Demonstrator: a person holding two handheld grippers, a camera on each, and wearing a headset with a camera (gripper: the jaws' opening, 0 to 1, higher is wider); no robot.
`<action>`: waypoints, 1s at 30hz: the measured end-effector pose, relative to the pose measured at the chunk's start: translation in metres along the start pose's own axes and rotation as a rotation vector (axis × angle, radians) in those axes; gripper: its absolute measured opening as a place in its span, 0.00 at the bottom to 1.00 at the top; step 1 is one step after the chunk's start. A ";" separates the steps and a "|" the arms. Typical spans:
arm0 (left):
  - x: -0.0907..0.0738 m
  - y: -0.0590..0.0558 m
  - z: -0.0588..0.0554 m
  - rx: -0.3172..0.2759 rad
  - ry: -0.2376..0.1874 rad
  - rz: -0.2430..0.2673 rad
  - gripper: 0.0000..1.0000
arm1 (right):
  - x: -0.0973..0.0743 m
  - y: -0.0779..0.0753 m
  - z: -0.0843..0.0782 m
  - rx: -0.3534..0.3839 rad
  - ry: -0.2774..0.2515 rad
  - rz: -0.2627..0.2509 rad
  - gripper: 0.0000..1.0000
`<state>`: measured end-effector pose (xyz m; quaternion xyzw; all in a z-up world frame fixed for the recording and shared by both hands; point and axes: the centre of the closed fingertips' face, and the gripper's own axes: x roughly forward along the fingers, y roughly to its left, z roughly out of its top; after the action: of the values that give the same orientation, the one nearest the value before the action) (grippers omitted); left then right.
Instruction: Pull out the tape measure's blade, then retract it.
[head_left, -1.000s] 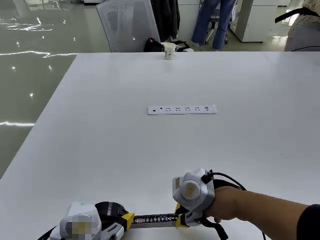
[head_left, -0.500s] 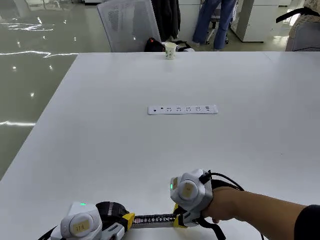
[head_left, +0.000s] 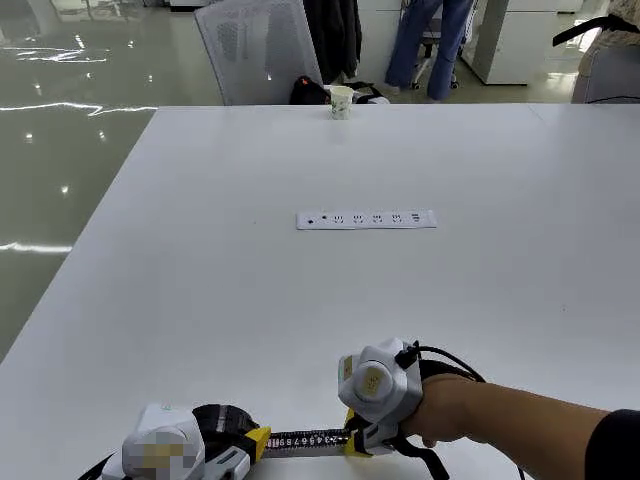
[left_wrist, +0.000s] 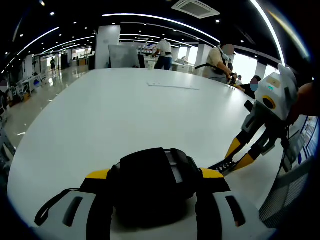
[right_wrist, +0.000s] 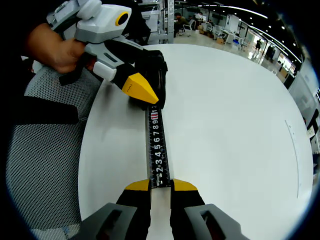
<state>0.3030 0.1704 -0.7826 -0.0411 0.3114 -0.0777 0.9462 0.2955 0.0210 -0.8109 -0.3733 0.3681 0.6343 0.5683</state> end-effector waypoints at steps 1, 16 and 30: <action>0.000 0.000 0.000 0.000 0.000 0.000 0.62 | 0.000 0.000 0.000 0.001 -0.001 -0.001 0.11; 0.000 -0.001 0.000 -0.001 -0.003 -0.006 0.62 | 0.002 0.001 0.004 0.000 0.000 -0.005 0.11; 0.000 -0.001 0.000 -0.003 0.000 -0.005 0.62 | 0.004 0.001 0.008 0.010 -0.008 0.004 0.11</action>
<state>0.3026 0.1698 -0.7827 -0.0431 0.3113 -0.0795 0.9460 0.2933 0.0300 -0.8110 -0.3674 0.3696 0.6350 0.5703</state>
